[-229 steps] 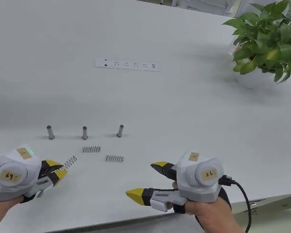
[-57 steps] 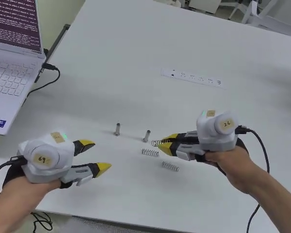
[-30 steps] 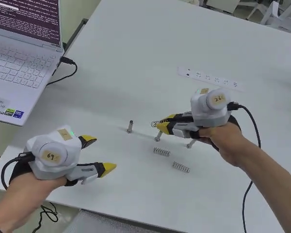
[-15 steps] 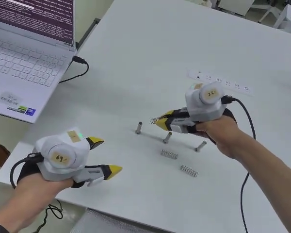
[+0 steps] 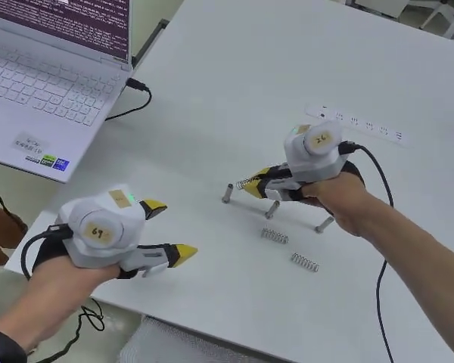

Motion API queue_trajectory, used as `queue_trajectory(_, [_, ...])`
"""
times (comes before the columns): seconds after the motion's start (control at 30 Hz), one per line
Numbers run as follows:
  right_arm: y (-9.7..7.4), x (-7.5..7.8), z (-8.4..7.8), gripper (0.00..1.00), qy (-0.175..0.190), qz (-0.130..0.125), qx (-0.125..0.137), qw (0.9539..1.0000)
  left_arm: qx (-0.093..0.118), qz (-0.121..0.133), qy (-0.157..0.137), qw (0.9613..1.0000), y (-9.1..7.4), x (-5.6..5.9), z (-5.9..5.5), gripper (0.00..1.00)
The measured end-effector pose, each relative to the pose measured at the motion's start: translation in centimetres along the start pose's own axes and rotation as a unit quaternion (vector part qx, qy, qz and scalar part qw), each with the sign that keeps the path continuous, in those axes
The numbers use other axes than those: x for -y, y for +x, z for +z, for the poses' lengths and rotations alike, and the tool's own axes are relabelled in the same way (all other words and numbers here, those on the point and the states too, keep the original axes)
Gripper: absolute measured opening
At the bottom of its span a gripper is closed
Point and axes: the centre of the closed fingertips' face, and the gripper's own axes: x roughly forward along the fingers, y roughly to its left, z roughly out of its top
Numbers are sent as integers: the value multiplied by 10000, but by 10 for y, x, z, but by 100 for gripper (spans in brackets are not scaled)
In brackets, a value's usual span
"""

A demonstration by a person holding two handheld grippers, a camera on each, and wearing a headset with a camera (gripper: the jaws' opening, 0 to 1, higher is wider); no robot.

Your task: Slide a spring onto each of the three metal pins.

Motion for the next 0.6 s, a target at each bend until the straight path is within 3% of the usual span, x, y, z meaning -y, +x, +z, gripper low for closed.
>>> queue_trajectory(0.6, [16, 2, 6, 9, -17, 65, -37, 10000, -64, -50, -177, 9998, 1, 1, -12, 48])
